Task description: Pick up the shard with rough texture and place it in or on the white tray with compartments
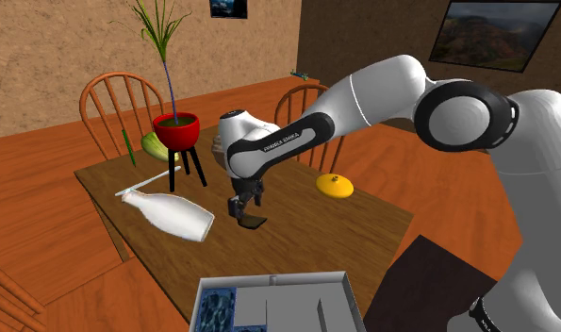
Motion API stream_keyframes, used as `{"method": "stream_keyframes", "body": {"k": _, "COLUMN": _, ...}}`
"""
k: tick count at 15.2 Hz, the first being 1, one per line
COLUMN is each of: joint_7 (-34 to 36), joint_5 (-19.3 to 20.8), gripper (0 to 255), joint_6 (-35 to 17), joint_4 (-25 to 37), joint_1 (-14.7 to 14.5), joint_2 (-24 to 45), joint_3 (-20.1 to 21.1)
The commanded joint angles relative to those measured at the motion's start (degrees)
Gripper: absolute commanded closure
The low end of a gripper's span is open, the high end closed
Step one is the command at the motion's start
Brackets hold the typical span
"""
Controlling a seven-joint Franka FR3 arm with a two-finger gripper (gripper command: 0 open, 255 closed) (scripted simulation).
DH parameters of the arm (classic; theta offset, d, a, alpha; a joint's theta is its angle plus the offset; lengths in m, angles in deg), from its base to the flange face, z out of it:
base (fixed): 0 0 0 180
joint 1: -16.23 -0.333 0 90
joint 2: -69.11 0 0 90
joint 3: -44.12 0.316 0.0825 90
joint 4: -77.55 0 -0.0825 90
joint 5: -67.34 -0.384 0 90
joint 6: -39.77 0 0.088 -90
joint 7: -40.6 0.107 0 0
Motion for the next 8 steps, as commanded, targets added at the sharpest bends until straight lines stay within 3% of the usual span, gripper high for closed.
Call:
{"method": "stream_keyframes", "body": {"k": 1, "joint_7": 0.0, "joint_5": 0.2, "gripper": 0, "joint_6": -0.7, "joint_4": 0.7, "joint_1": -0.2, "joint_2": 1.7, "joint_3": -0.2}}
{"method": "stream_keyframes", "body": {"k": 8, "joint_7": 0.3, "joint_5": 0.7, "gripper": 0, "joint_6": -3.4, "joint_4": -0.4, "joint_1": -0.3, "joint_2": 3.2, "joint_3": -0.5}}
